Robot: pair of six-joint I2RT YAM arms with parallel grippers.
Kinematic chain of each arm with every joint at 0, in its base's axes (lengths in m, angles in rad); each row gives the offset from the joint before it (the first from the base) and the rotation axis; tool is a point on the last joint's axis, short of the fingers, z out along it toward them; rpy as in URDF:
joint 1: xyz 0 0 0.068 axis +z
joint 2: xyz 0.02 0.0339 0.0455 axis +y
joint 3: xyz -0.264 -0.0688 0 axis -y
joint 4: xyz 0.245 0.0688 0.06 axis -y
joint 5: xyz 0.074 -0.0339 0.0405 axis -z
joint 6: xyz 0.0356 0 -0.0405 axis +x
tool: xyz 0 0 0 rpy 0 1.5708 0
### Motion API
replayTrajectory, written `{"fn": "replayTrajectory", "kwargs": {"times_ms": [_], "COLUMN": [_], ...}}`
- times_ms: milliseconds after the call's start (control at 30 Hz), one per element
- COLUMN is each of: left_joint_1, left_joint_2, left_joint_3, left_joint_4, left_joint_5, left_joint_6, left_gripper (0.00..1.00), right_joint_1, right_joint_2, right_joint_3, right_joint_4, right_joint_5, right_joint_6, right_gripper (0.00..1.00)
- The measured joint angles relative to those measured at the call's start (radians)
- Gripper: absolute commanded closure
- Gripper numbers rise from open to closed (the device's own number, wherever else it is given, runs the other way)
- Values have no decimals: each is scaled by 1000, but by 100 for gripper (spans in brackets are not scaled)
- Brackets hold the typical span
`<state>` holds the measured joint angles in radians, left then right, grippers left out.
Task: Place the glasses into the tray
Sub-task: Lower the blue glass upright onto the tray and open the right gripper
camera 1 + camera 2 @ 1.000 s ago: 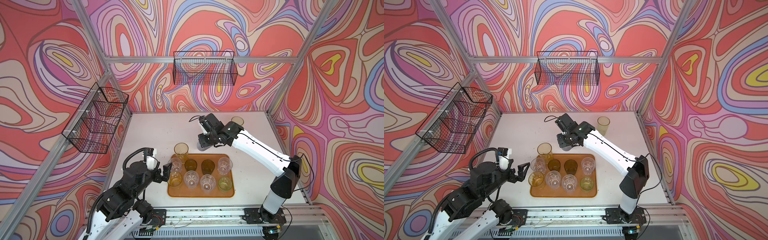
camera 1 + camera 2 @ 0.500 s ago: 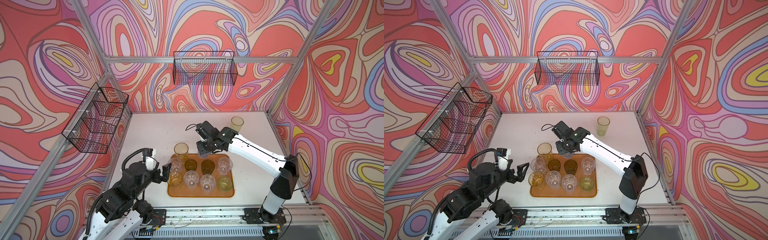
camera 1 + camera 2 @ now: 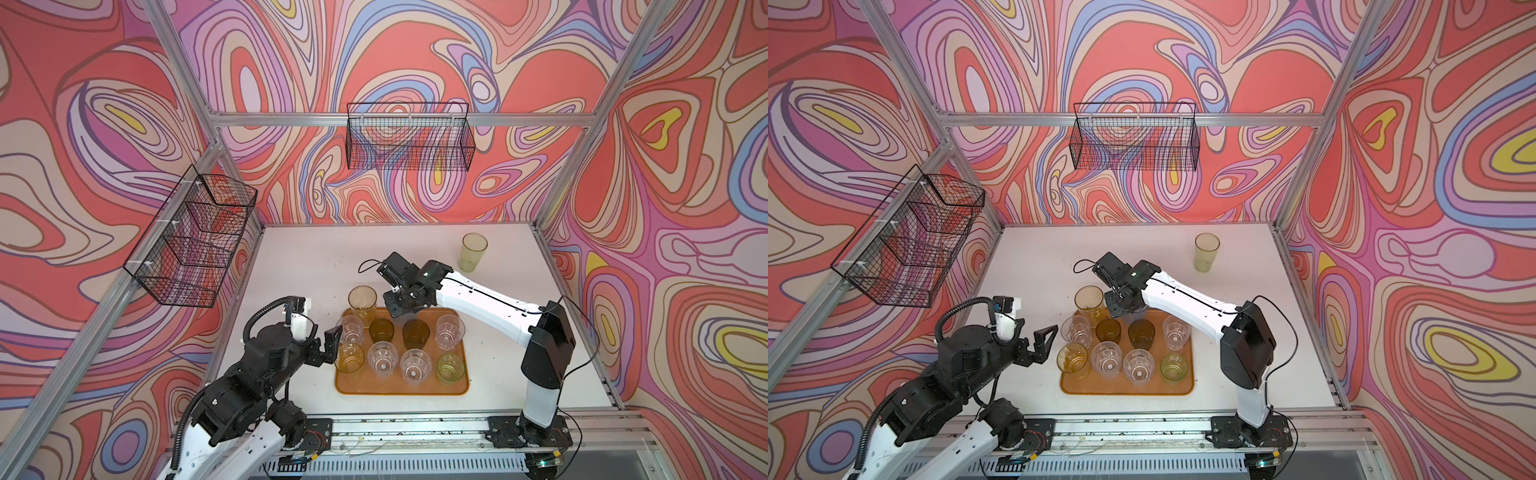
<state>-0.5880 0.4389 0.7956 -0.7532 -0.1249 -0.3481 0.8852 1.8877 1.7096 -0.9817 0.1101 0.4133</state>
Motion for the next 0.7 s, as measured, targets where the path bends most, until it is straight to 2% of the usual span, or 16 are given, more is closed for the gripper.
{"fn": "replayTrajectory", "kwargs": {"times_ms": [200,300,367,467,700], "left_joint_1": [0,0,0,0,0], "left_joint_2": [0,0,0,0,0], "left_joint_3": [0,0,0,0,0], "left_joint_4": [-1,-2,-3,-3,-7], "left_joint_5": [0,0,0,0,0], "left_joint_6": [0,0,0,0,0], "left_gripper": [0,0,0,0,0], "right_joint_1": [3,4,6,6,6], "right_joint_2": [28,43,48,51,51], "right_joint_3": [19,31,39,45,62], "right_joint_4": [-6,-8,-9,-10,-29], "right_joint_5": [2,2,2,6,55], "right_joint_6": [0,0,0,-1,-2], "right_gripper": [100,90,73,53,29]}}
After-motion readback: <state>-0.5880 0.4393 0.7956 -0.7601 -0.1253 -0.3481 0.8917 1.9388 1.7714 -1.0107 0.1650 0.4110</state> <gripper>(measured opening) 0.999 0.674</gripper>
